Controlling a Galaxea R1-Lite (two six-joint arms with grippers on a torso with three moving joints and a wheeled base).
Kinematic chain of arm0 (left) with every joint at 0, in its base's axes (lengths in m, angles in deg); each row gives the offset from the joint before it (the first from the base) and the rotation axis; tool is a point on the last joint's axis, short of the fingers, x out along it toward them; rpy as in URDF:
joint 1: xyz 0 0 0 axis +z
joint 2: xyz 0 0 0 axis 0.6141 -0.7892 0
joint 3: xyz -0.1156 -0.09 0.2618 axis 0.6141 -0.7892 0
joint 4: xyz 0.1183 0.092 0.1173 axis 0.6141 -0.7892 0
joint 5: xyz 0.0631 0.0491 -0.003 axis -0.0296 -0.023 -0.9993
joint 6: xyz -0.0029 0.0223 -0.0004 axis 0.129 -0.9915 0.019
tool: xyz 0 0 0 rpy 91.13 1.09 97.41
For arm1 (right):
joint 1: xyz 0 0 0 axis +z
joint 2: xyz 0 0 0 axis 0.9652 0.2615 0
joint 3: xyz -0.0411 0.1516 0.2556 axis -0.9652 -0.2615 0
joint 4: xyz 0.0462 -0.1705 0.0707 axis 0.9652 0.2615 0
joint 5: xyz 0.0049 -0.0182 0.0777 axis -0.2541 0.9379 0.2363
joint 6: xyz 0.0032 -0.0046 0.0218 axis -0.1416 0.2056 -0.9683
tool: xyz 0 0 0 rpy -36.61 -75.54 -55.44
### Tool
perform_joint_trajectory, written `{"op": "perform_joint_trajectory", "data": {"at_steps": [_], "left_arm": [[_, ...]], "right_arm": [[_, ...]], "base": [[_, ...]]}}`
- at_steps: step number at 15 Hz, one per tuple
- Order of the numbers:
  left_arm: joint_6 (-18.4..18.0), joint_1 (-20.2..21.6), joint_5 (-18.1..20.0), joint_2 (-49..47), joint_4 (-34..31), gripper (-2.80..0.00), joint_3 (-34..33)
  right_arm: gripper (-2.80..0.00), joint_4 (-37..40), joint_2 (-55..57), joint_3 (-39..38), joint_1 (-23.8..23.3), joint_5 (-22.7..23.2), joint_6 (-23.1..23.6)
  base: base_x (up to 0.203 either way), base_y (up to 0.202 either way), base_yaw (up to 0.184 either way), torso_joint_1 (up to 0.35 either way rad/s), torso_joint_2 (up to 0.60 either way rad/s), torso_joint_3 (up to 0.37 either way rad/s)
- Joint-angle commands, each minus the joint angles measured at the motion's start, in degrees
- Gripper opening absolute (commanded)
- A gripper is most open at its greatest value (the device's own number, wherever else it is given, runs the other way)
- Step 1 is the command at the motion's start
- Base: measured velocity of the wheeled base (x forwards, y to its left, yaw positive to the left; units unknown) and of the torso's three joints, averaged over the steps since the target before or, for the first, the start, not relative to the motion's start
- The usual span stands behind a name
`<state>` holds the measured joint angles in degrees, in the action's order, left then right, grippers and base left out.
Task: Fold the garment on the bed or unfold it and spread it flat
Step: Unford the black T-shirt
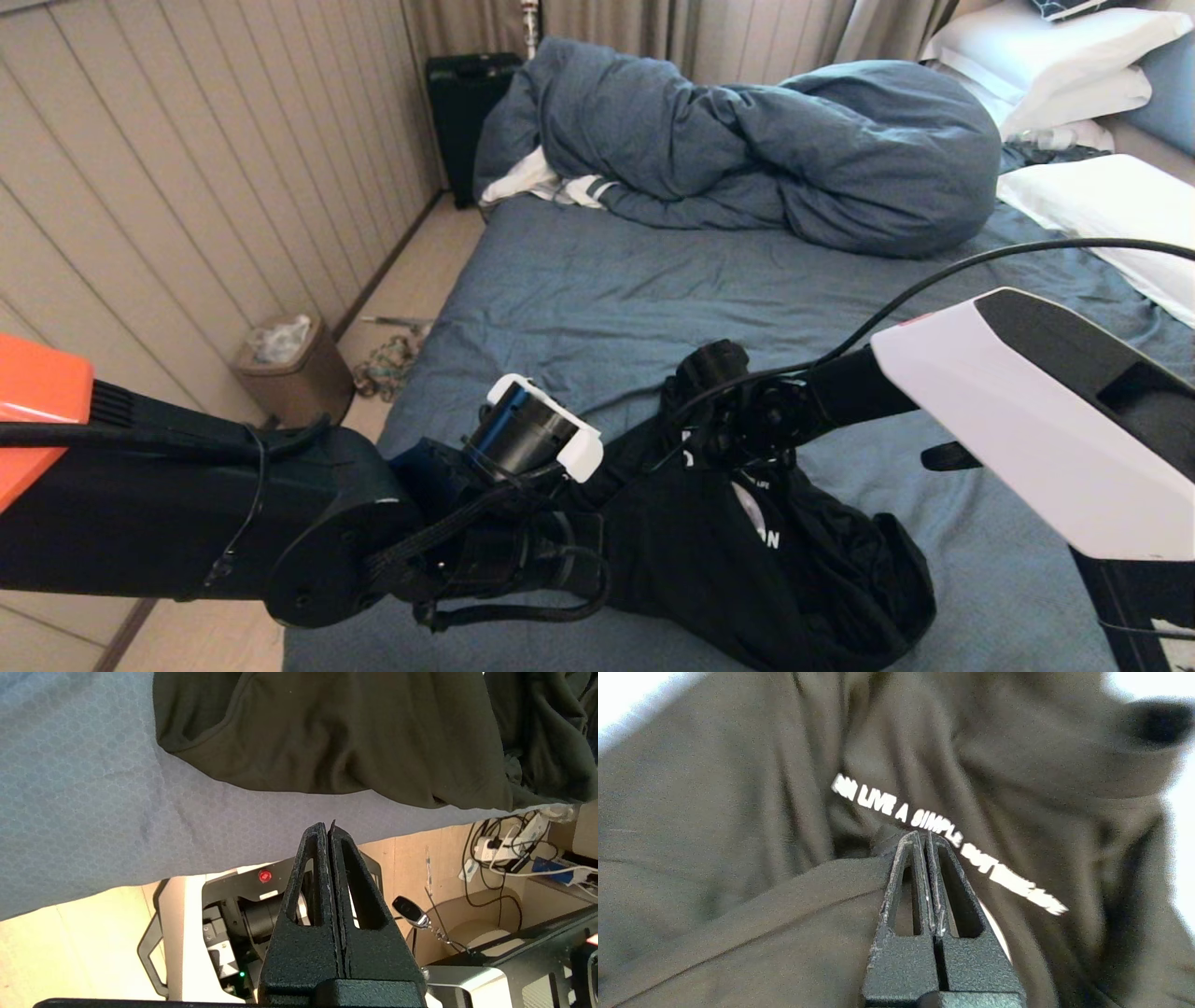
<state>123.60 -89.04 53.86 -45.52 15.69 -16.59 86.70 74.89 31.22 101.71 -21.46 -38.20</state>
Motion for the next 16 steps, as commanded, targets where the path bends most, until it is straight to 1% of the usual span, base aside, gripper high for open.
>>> {"op": "perform_joint_trajectory", "data": {"at_steps": [1, 3, 5, 8, 13, 16], "left_arm": [[0.26, 0.00, -0.01, -0.29, 0.00, -2.80, -0.02], [0.28, 0.00, 0.02, -0.53, 0.00, -2.80, -0.05], [0.29, 0.00, 0.02, -0.73, 0.00, -2.80, -0.02], [0.23, 0.00, 0.13, -0.94, -0.07, -2.80, 0.02], [0.22, 0.00, 0.11, -1.99, 0.00, -2.80, 0.11], [0.22, 0.00, 0.11, -1.73, 0.00, -2.80, 0.02]], "right_arm": [[-2.80, 0.15, 2.60, -0.15, 0.21, -0.13, -0.09], [-2.80, 0.00, 1.66, -4.48, 0.77, -0.17, -0.20], [-2.80, -0.88, -1.20, -11.15, 2.88, -0.28, -0.65], [-2.80, -5.46, -4.67, -19.89, 6.26, -0.28, -0.86], [-2.80, -11.95, -7.29, -32.47, 16.54, -0.26, -1.18], [-2.80, -12.94, -8.40, -37.31, 20.73, -0.39, -1.98]], "base": [[0.000, 0.000, 0.000, 0.000, 0.00, 0.000], [0.000, 0.000, 0.000, 0.000, 0.00, 0.000], [0.000, 0.000, 0.000, 0.000, 0.00, 0.000], [0.000, 0.000, 0.000, 0.000, 0.00, 0.000], [0.000, 0.000, 0.000, 0.000, 0.00, 0.000], [0.000, 0.000, 0.000, 0.000, 0.00, 0.000]]}}
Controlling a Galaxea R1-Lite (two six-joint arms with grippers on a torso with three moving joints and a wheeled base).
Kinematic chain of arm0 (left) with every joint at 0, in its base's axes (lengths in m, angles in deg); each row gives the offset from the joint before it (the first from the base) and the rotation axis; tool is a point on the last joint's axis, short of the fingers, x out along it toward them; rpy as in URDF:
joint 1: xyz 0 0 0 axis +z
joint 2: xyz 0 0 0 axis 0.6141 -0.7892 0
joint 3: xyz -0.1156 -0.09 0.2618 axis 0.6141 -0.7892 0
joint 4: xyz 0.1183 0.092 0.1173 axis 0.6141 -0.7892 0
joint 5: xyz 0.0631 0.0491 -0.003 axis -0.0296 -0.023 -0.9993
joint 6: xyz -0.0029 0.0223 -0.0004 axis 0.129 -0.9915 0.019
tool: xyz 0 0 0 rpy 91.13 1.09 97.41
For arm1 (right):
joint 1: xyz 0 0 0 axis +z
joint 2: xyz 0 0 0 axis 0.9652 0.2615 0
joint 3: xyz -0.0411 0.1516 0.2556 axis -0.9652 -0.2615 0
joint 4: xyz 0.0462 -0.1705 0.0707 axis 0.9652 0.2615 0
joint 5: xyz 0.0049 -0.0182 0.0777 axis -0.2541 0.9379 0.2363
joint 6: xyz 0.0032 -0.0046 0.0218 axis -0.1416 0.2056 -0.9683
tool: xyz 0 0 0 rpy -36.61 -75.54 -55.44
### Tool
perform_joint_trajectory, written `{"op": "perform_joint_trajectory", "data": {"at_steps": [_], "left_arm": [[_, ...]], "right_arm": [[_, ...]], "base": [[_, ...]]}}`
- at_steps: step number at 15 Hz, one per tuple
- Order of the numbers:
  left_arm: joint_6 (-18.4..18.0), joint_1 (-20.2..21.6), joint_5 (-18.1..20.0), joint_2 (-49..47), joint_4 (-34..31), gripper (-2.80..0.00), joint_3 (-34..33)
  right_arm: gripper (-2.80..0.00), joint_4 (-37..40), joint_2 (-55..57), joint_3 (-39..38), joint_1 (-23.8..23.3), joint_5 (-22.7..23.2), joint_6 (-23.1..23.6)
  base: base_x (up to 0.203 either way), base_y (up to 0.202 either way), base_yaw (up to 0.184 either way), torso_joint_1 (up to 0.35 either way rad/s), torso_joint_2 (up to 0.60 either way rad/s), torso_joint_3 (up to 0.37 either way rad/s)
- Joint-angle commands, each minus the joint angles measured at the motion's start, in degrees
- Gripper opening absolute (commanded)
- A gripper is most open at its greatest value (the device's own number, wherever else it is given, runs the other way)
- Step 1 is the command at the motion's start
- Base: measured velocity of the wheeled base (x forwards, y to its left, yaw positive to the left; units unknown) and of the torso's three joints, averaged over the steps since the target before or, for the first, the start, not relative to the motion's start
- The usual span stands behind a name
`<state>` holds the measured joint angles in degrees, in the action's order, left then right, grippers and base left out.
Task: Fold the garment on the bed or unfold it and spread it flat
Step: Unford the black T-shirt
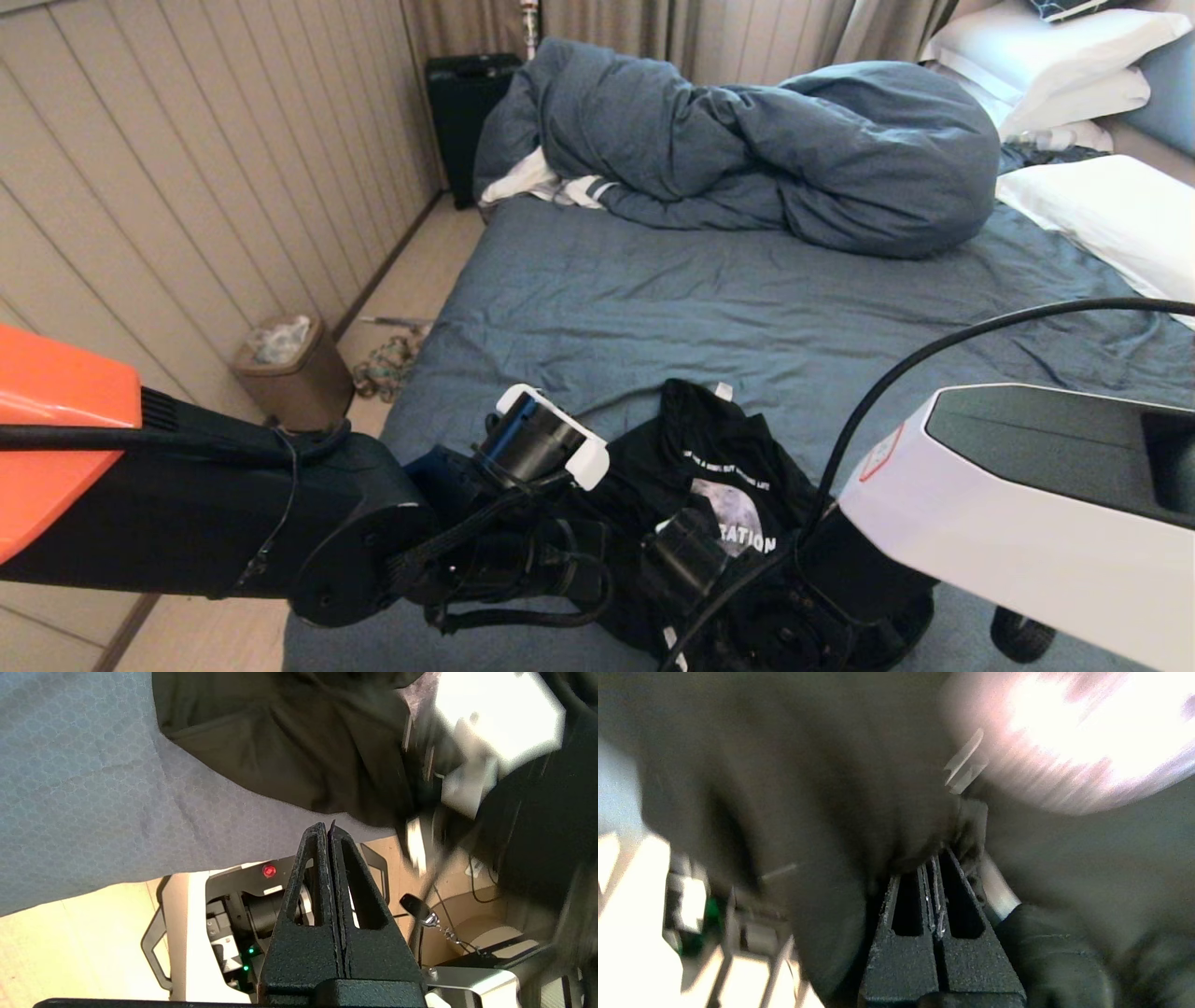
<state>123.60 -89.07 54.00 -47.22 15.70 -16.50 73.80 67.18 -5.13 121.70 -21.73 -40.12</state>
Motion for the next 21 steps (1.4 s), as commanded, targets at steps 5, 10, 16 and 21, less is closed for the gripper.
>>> {"op": "perform_joint_trajectory", "data": {"at_steps": [5, 10, 16, 21], "left_arm": [[0.22, 0.02, -0.04, -0.03, 0.00, -2.80, -0.07], [0.22, 0.02, -0.12, 0.33, 0.00, -2.80, 0.02], [-0.29, 1.29, -0.54, -0.25, -0.31, -2.80, 3.09], [-8.44, 3.32, -3.55, -10.93, -7.94, -2.80, 16.19]], "right_arm": [[-2.80, -1.41, -4.23, -8.44, 6.54, -0.75, 0.07], [-2.80, -2.55, -6.97, -8.42, 5.06, -3.71, 0.22], [-2.80, -2.04, -14.53, 3.34, -11.82, -3.87, 3.91], [-2.80, -0.32, -11.60, 15.21, -21.52, 0.41, 4.20]], "base": [[0.000, 0.000, 0.000, 0.000, 0.00, 0.000], [0.000, 0.000, 0.000, 0.000, 0.00, 0.000], [0.000, 0.000, 0.000, 0.000, 0.00, 0.000], [0.000, 0.000, 0.000, 0.000, 0.00, 0.000]]}}
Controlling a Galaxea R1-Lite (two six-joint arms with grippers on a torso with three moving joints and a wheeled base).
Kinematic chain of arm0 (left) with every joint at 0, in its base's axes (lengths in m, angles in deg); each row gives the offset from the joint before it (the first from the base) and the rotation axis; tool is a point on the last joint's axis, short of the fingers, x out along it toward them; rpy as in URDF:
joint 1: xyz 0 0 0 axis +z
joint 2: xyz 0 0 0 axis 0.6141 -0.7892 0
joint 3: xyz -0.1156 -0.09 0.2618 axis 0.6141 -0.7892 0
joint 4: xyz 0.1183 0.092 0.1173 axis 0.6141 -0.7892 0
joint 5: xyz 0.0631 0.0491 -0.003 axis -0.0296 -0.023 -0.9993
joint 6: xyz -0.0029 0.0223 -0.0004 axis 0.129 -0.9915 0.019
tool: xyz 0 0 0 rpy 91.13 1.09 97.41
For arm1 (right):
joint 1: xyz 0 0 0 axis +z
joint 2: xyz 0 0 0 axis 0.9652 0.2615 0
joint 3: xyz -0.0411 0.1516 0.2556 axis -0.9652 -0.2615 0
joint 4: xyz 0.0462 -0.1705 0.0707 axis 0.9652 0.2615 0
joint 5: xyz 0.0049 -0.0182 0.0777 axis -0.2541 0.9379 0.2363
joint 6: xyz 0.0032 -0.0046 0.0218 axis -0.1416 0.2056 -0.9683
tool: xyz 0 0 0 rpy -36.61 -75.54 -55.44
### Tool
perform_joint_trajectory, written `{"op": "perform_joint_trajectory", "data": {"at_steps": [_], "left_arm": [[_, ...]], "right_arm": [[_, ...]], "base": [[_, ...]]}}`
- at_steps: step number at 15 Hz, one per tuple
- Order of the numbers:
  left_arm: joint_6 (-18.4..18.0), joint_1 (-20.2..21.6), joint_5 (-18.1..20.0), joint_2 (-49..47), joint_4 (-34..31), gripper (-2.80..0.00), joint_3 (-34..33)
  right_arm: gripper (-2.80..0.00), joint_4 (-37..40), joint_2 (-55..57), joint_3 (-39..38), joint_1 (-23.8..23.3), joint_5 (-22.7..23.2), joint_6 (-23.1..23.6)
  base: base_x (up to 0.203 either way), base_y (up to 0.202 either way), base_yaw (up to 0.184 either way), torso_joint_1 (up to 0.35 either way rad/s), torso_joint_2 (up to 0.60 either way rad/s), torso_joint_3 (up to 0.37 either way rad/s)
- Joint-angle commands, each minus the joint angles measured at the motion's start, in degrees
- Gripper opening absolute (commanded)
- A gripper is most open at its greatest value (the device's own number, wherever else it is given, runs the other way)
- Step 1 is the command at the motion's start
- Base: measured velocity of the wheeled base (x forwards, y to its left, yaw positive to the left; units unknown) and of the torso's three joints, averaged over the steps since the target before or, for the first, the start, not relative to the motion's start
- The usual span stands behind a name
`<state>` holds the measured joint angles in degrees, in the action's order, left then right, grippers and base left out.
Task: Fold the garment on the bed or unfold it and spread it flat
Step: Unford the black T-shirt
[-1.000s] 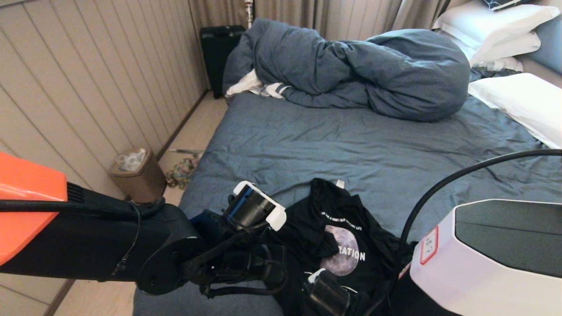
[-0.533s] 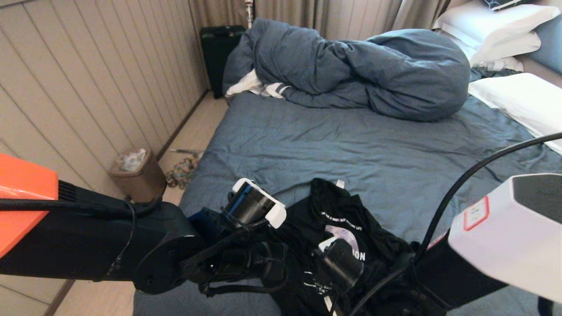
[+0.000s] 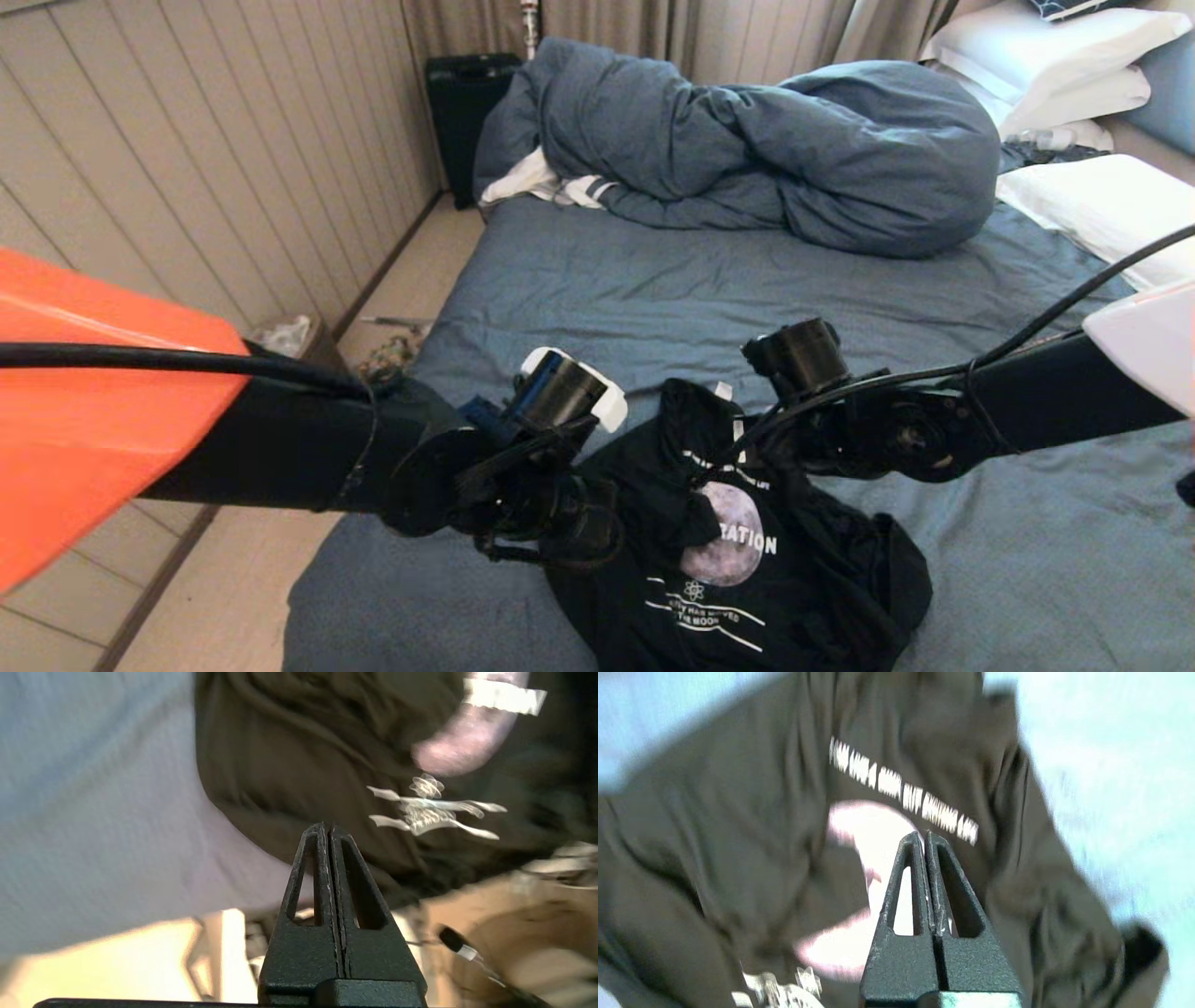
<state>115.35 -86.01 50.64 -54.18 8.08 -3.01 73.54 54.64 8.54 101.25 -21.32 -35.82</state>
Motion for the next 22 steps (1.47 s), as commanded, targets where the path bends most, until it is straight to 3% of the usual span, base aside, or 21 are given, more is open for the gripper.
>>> {"op": "perform_joint_trajectory", "data": {"at_steps": [1, 3, 7, 9, 12, 16, 19, 22], "left_arm": [[-1.76, 0.16, -0.63, -5.27, -0.99, -2.80, 5.51], [-5.17, -1.81, -0.92, -8.13, -1.13, -2.80, 10.18], [-8.13, -6.03, -0.89, -16.07, -1.79, -2.80, 20.84], [-8.95, -10.03, -0.48, -19.78, -5.60, -2.80, 25.76], [-8.94, -13.84, 2.30, -21.80, -8.75, -2.80, 26.11], [-9.21, -13.63, 2.04, -24.84, -8.20, -2.80, 29.02], [-9.70, -10.65, -4.04, -28.96, -8.54, -2.80, 36.01], [-10.96, -8.50, -5.82, -30.61, -8.43, -2.80, 37.32]], "right_arm": [[-2.80, -0.02, 2.26, 2.93, -1.68, 0.95, -0.19], [-2.80, 0.03, 5.56, 7.29, -2.93, 1.36, -0.28], [-2.80, -0.12, 9.49, 8.82, -4.15, 1.53, -1.16], [-2.80, 0.00, 9.35, 8.88, -4.81, 4.55, -3.41], [-2.80, 0.05, 9.19, 9.16, -6.06, 6.88, -5.87], [-2.80, 0.05, 8.11, 10.77, -9.30, 7.88, -9.89], [-2.80, 0.00, 5.22, 10.70, -11.79, 9.49, -12.75], [-2.80, -0.12, 2.12, 10.61, -14.22, 10.17, -13.24]], "base": [[0.000, 0.000, 0.000, 0.000, 0.00, 0.000], [0.000, 0.000, 0.000, 0.000, 0.00, 0.000], [0.000, 0.000, 0.000, 0.000, 0.00, 0.000], [0.000, 0.000, 0.000, 0.000, 0.00, 0.000], [0.000, 0.000, 0.000, 0.000, 0.00, 0.000], [0.000, 0.000, 0.000, 0.000, 0.00, 0.000], [0.000, 0.000, 0.000, 0.000, 0.00, 0.000], [0.000, 0.000, 0.000, 0.000, 0.00, 0.000]]}}
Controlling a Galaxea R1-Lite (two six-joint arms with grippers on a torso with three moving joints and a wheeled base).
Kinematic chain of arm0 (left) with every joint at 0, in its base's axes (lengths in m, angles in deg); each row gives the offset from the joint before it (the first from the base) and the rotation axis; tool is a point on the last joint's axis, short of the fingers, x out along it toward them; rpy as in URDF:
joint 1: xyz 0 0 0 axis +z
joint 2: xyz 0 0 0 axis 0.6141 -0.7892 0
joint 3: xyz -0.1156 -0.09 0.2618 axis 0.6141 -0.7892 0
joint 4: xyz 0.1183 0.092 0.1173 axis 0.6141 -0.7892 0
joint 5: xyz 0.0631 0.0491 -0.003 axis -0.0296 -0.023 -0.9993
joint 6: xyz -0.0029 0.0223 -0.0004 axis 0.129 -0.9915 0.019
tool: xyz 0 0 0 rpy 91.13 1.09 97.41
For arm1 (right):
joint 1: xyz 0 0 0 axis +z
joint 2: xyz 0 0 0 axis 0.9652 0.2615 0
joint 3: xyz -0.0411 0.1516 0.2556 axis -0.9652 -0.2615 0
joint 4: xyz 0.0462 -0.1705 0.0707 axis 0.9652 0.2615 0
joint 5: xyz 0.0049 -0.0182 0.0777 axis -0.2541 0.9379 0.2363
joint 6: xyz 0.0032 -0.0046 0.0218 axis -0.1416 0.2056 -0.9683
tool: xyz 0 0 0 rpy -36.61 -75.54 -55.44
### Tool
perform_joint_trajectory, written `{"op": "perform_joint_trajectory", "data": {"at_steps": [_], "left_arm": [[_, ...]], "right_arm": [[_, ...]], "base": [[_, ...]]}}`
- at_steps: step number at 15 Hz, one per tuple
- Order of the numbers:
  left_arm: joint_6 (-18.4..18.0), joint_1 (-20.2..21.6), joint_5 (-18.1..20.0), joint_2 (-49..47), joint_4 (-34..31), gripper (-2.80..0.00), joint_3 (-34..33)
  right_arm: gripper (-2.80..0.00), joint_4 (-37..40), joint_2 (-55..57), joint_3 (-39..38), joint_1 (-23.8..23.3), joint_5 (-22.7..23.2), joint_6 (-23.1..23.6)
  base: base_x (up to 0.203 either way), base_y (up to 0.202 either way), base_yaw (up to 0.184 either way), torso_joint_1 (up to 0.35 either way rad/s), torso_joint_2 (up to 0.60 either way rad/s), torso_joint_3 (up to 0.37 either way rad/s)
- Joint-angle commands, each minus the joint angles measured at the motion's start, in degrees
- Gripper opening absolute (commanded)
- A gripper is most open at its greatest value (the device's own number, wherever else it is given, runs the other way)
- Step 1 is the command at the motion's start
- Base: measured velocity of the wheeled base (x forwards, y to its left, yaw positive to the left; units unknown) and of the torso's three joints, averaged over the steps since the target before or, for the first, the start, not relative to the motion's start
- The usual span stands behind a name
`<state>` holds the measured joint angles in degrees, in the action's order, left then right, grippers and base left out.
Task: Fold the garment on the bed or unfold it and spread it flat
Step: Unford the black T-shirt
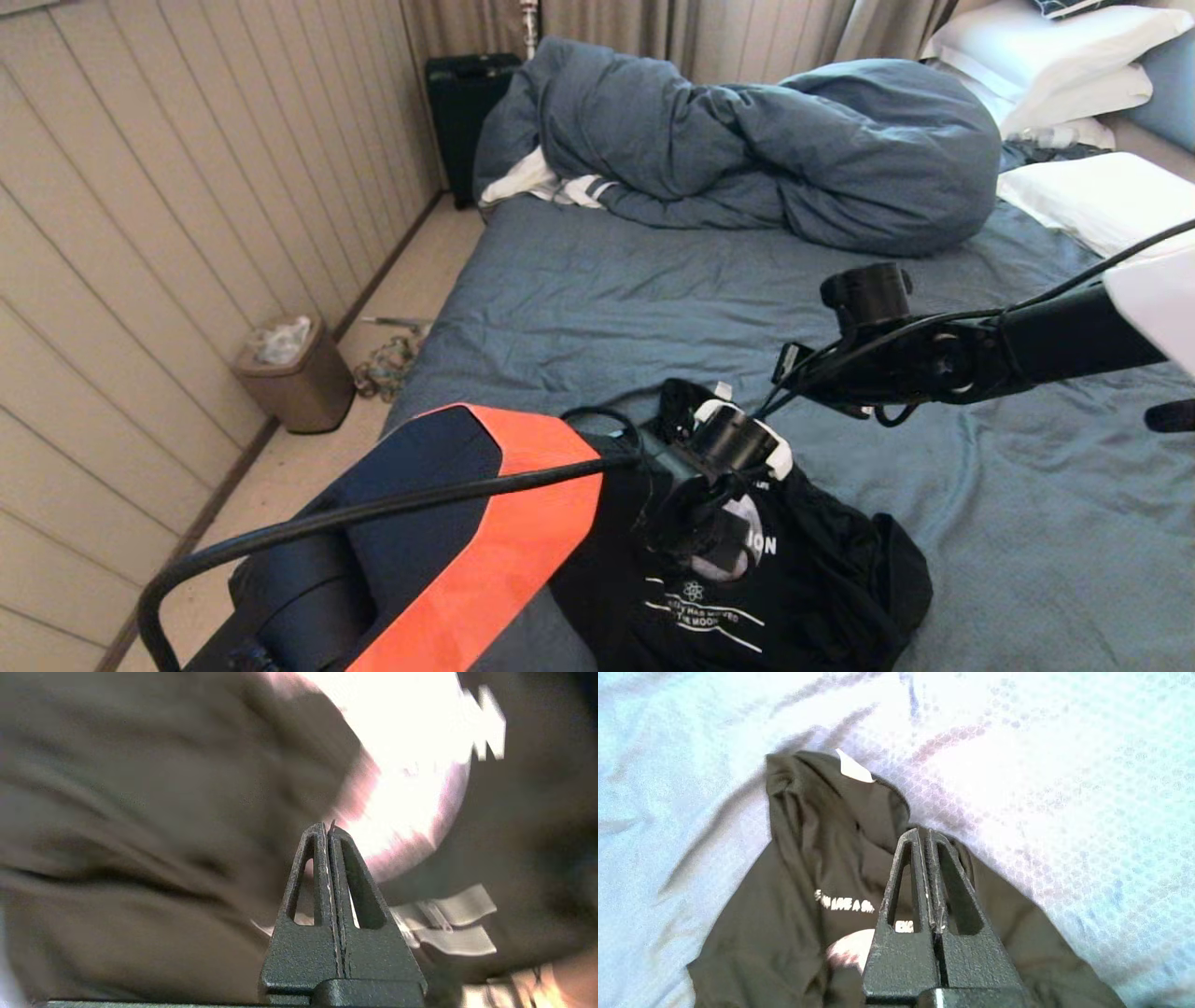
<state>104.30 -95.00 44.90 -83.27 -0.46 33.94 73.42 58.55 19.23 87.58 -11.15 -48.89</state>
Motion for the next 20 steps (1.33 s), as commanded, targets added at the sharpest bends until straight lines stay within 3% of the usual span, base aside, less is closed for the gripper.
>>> {"op": "perform_joint_trajectory", "data": {"at_steps": [1, 6, 10, 13, 16, 20], "left_arm": [[-0.07, 1.05, -0.61, -1.78, 0.24, -2.80, 0.38], [-0.16, 1.48, -0.72, -3.36, 0.53, -2.80, 0.97], [-1.25, 2.53, -1.78, -4.49, 3.41, -2.80, 1.25], [-3.87, 7.26, -7.28, -4.95, 9.52, -2.80, 1.34], [-5.05, 13.83, -8.15, -5.05, 13.46, -2.80, 1.46], [-5.33, 23.03, -8.48, -4.93, 13.96, -2.80, 1.43]], "right_arm": [[-2.80, -0.01, -2.51, 0.00, -1.63, 0.13, -0.18], [-2.80, 0.08, -3.96, -0.23, -5.31, 1.37, -0.18], [-2.80, 0.08, -4.57, -0.86, -5.44, 2.08, -0.18], [-2.80, -0.01, -5.01, -1.57, -5.00, 2.08, -0.18], [-2.80, -0.01, -6.23, -2.18, -4.91, 2.08, -0.18], [-2.80, -0.01, -6.86, -2.53, -4.82, 2.08, -0.18]], "base": [[0.000, 0.000, 0.000, 0.000, 0.00, 0.000], [0.000, 0.000, 0.000, 0.000, 0.00, 0.000], [0.000, 0.000, 0.000, 0.000, 0.00, 0.000], [0.000, 0.000, 0.000, 0.000, 0.00, 0.000], [0.000, 0.000, 0.000, 0.000, 0.00, 0.000], [0.000, 0.000, 0.000, 0.000, 0.00, 0.000]]}}
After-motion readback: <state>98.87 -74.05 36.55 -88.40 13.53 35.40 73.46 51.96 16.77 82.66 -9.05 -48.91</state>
